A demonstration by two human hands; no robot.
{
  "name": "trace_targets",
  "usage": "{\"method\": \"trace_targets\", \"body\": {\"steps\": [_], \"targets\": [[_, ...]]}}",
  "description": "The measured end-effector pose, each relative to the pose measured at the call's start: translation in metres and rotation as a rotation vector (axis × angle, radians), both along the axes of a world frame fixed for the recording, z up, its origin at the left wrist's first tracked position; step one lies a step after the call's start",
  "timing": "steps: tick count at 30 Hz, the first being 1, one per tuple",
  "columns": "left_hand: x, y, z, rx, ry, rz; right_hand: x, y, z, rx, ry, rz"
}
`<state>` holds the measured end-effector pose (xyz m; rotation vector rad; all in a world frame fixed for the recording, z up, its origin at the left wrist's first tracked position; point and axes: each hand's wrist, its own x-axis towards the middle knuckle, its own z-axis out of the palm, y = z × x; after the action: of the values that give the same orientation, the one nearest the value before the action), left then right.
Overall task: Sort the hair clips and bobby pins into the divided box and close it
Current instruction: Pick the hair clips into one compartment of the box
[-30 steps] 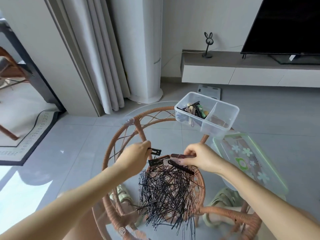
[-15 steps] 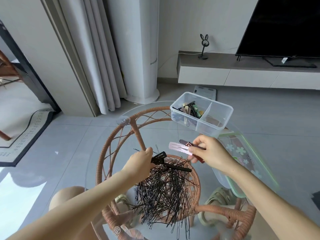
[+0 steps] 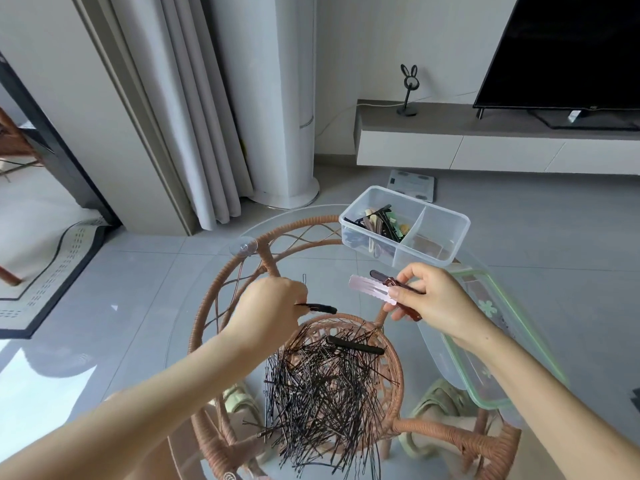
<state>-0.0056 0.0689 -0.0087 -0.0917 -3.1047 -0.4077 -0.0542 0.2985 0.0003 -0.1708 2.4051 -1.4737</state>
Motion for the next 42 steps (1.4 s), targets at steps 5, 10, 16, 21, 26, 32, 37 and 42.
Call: {"method": "trace_targets", "body": {"steps": [5, 10, 16, 21, 26, 32, 37, 42], "targets": [[-0.012, -0.004, 0.023, 0.208, -0.154, 0.096, -0.009, 0.0, -0.006, -0.017, -0.049, -0.004], [-0.027, -0.014, 0.019, 0.648, -0.461, 0.218, -0.019, 0.001, -0.009, -0.041, -0.069, -0.016], [-0.046, -0.006, 0.026, 0.281, -0.539, 0.063, -0.035, 0.007, -0.003, -0.028, -0.109, 0.003], [-0.066, 0.001, 0.037, 0.175, -0.563, -0.003, -0.052, 0.009, 0.009, -0.018, -0.081, 0.01], [-0.083, 0.001, 0.046, 0.769, -0.72, 0.1, -0.086, 0.002, 0.023, -0.12, 0.089, -0.178], [-0.089, 0.001, 0.043, 1.127, -0.775, 0.15, -0.148, -0.028, 0.031, 0.379, 0.325, -0.187], [-0.088, 0.0, 0.04, 1.388, -0.732, 0.174, -0.109, -0.043, 0.041, 0.323, 0.329, -0.004], [-0.086, 0.006, 0.036, 1.591, -0.675, 0.219, -0.044, -0.047, 0.046, -0.136, 0.022, 0.194]]}}
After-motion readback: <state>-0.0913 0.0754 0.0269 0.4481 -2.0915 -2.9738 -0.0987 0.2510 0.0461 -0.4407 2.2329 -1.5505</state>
